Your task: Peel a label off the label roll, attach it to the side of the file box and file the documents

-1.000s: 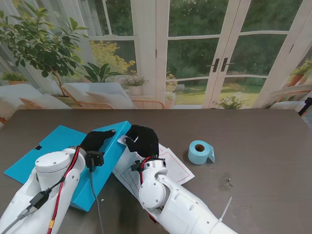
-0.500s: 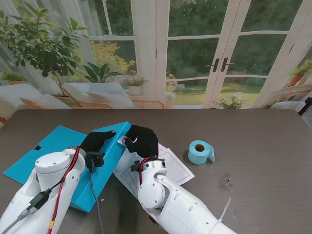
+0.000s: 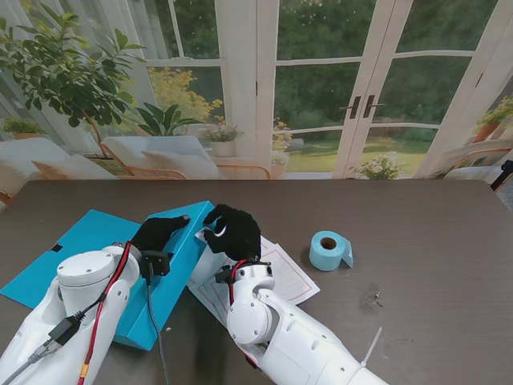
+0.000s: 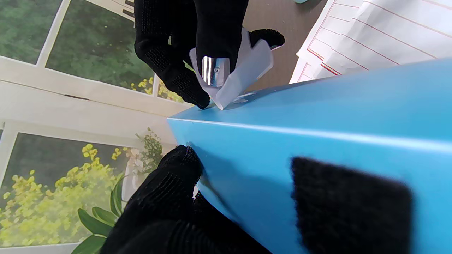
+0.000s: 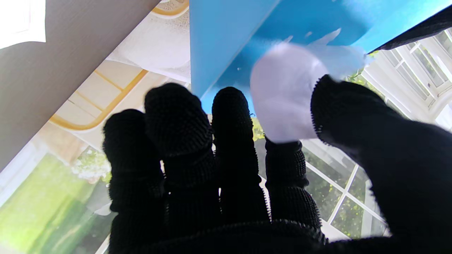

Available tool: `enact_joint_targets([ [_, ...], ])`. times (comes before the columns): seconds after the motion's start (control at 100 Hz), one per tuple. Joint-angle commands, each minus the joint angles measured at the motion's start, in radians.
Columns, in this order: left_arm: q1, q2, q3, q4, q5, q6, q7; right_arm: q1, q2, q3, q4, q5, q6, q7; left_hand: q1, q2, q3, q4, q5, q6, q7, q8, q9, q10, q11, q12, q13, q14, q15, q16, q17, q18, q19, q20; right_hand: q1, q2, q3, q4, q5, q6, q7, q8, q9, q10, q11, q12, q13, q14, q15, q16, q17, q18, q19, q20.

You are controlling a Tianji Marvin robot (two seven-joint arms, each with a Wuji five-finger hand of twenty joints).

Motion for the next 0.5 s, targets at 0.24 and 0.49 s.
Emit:
enact_joint_targets([
  [0.24, 0.000, 0.002, -0.003, -0.006, -0.002, -0.016, -0.037, -0.002, -0.003, -0.005, 0.001, -0.011, -0.001, 0.009, 0.060, 0.039, 0.008, 0.045, 0.002, 0.027, 0.019, 0.015, -0.002, -0.002, -0.001, 0.010, 0.008, -0.010, 0.056, 0.013, -0.011, 0.017, 0.002, 0.023, 0.176, -0.115, 0.054, -0.154, 0.132, 0.025, 0.237, -0.214, 0.142, -0.018, 0.028, -0.020, 0.029, -0.069, 0.193, 0.080, 0.069, -0.008, 0.070, -0.039],
  [0.49, -0.001, 0.003, -0.003, -0.003, -0.003, -0.019, -0.040, 0.002, 0.002, -0.009, 0.006, -0.022, -0.020, 0.017, 0.059, 0.039, 0.009, 0.045, 0.003, 0.027, 0.018, 0.014, -0.002, -0.001, -0.002, 0.010, 0.008, -0.010, 0.056, 0.012, -0.011, 0.017, 0.002, 0.023, 0.233, -0.203, 0.105, -0.161, 0.189, 0.008, 0.254, -0.202, 0.198, -0.002, 0.006, 0.039, 0.033, -0.149, 0.297, 0.131, 0.192, -0.050, 0.070, -0.022],
])
